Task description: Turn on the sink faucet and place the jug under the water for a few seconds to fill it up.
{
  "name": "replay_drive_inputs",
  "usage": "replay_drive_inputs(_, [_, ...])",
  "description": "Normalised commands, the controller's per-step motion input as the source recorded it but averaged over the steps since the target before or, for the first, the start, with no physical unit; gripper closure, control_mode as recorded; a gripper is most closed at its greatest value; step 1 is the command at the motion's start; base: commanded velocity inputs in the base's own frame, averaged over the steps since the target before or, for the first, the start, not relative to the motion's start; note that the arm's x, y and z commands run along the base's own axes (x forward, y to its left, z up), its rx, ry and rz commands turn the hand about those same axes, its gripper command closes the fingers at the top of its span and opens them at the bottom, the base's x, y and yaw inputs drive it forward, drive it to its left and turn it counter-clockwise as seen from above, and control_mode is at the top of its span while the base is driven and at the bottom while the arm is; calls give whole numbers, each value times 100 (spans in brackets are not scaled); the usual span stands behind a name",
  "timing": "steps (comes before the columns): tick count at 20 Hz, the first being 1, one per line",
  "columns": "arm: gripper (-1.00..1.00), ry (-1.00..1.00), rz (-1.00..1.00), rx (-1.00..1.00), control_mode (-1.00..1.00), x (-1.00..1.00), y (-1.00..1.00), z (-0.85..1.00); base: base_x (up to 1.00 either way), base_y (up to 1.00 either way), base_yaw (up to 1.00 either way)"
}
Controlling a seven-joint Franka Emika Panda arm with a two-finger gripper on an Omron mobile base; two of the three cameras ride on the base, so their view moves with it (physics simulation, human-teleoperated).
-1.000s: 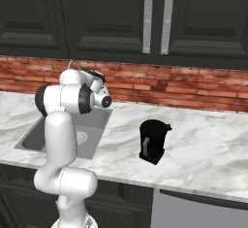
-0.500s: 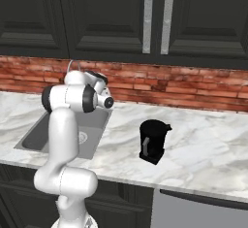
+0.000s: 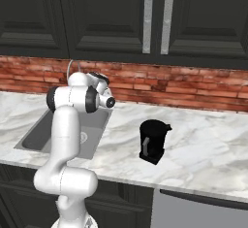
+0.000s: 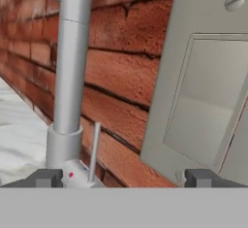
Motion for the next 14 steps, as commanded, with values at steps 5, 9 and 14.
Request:
replay_drive_inputs(5, [-100, 0, 0, 0, -100, 29, 0, -7, 0, 0, 0])
replay_drive_inputs(9, [-100, 0, 0, 0, -100, 29, 2, -8, 0, 0, 0])
replay_drive_inputs(14, [-100, 0, 0, 0, -100, 17, 11, -13, 0, 0, 0])
